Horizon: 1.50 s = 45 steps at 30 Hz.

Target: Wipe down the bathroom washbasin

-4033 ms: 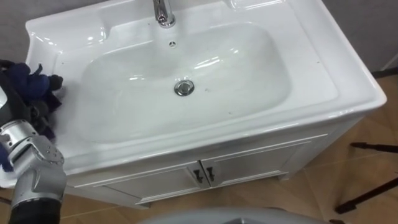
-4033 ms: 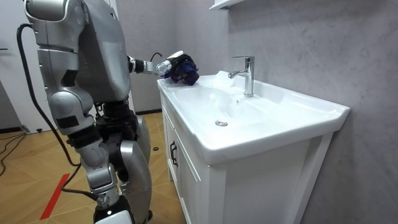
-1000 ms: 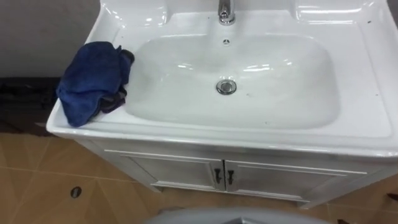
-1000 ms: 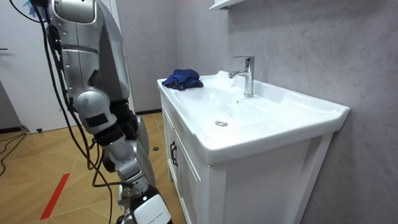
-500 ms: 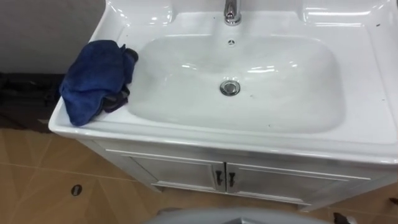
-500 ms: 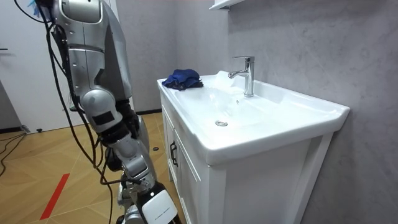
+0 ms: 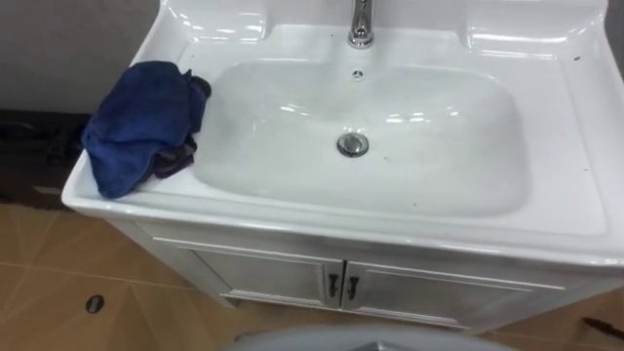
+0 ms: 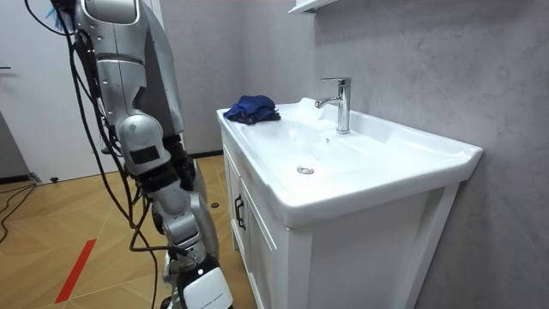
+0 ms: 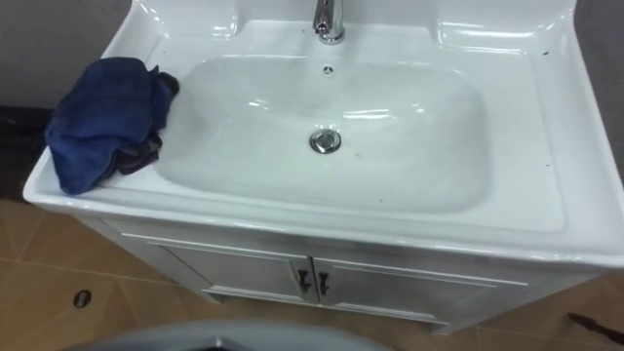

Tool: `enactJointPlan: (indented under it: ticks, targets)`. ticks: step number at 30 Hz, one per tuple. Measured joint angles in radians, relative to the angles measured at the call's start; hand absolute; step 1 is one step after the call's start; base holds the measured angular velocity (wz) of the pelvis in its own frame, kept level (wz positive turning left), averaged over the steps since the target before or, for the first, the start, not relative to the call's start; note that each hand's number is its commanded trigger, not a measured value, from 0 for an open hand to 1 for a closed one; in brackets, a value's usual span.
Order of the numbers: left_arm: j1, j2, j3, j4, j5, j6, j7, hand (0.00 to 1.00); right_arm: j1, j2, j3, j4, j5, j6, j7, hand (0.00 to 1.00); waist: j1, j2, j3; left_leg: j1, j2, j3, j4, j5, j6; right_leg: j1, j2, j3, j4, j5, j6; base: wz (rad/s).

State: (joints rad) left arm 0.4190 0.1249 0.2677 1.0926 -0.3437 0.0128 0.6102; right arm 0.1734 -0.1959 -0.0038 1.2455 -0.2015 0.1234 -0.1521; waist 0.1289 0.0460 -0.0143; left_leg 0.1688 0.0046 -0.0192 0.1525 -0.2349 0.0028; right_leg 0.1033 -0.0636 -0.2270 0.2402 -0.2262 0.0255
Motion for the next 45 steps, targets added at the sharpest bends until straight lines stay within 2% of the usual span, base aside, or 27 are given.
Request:
enactJointPlan:
  ticks: [2, 5, 8, 10, 13, 17, 22, 26, 34, 38, 45]
  targets:
    - [-0.021, 0.001, -0.043, -0.001, 0.089, 0.018, -0.049, 0.00, -0.019, 0.003, 0.005, 0.010, 0.004, -0.001, 0.003, 0.00, -0.020, -0.005, 0.0051, -0.001, 0.000, -0.003, 0.000, 0.000, 0.000, 0.001, -0.001, -0.007, -0.001, 0.000, 0.001, 0.07]
    - [-0.062, 0.001, -0.099, 0.001, 0.169, 0.032, -0.097, 0.00, -0.044, 0.004, 0.023, 0.034, 0.005, -0.002, 0.004, 0.00, -0.028, -0.009, 0.0124, -0.002, 0.000, -0.002, -0.001, 0.000, 0.000, -0.001, 0.000, -0.006, -0.003, 0.000, 0.001, 0.00]
    - [-0.077, 0.001, -0.139, -0.004, 0.246, 0.035, -0.142, 0.00, -0.056, 0.004, 0.023, 0.033, -0.001, -0.002, 0.004, 0.00, -0.046, -0.014, 0.0129, -0.002, 0.001, 0.004, -0.002, 0.000, 0.000, -0.003, 0.002, -0.001, -0.004, 0.000, 0.001, -0.05]
    - [-0.088, 0.002, -0.157, -0.005, 0.275, 0.052, -0.163, 0.00, -0.055, 0.004, 0.026, 0.031, -0.006, -0.002, 0.005, 0.00, -0.058, -0.017, 0.0120, -0.003, 0.001, 0.011, -0.002, 0.000, 0.001, -0.005, 0.003, 0.005, -0.002, 0.000, 0.001, -0.08]
    - [-0.103, 0.002, -0.170, -0.004, 0.313, 0.070, -0.200, 0.00, -0.055, 0.008, 0.031, 0.031, -0.024, -0.002, 0.014, 0.00, -0.071, -0.029, 0.0131, -0.004, 0.001, 0.023, 0.000, 0.000, 0.001, -0.005, 0.003, 0.012, -0.003, 0.000, 0.002, -0.08]
    - [-0.116, 0.003, -0.174, -0.003, 0.353, 0.079, -0.250, 0.00, -0.054, 0.010, 0.044, 0.036, -0.046, 0.000, 0.026, 0.00, -0.071, -0.046, 0.0190, -0.001, 0.001, 0.050, 0.001, 0.000, 0.001, -0.009, 0.003, 0.030, -0.003, 0.000, 0.002, -0.13]
    - [-0.122, 0.003, -0.174, -0.004, 0.382, 0.112, -0.326, 0.00, -0.052, 0.026, 0.050, 0.038, -0.067, 0.010, 0.075, 0.00, -0.073, -0.057, 0.0191, 0.005, 0.003, 0.064, 0.000, 0.000, 0.001, -0.014, 0.005, 0.038, -0.003, 0.000, 0.003, -0.06]
    - [-0.134, 0.001, -0.175, -0.002, 0.456, 0.139, -0.390, 0.00, -0.050, 0.051, 0.050, 0.039, -0.084, 0.021, 0.091, 0.00, -0.077, -0.055, 0.0193, 0.008, 0.005, 0.062, -0.002, 0.000, 0.001, -0.013, 0.007, 0.039, -0.007, 0.000, 0.003, 0.01]
    - [-0.164, -0.003, -0.194, -0.002, 0.514, 0.178, -0.437, 0.00, -0.030, 0.055, 0.050, 0.030, -0.083, 0.032, 0.091, 0.00, -0.082, -0.035, 0.0177, 0.009, 0.019, 0.080, -0.005, -0.009, -0.002, -0.016, 0.023, 0.050, -0.016, 0.013, -0.006, -0.06]
    - [-0.167, -0.004, -0.194, -0.002, 0.516, 0.186, -0.447, 0.00, -0.030, 0.055, 0.050, 0.030, -0.084, 0.032, 0.091, 0.00, -0.097, -0.025, 0.0171, 0.013, 0.022, 0.094, -0.004, -0.009, -0.003, -0.017, 0.027, 0.060, -0.016, 0.014, -0.007, -0.09]
    - [-0.184, -0.004, -0.195, 0.007, 0.516, 0.189, -0.447, 0.00, -0.030, 0.056, 0.061, 0.030, -0.084, 0.032, 0.109, 0.00, -0.102, -0.027, 0.0169, 0.017, 0.022, 0.101, -0.005, -0.010, -0.004, -0.017, 0.027, 0.066, -0.017, 0.015, -0.006, -0.02]
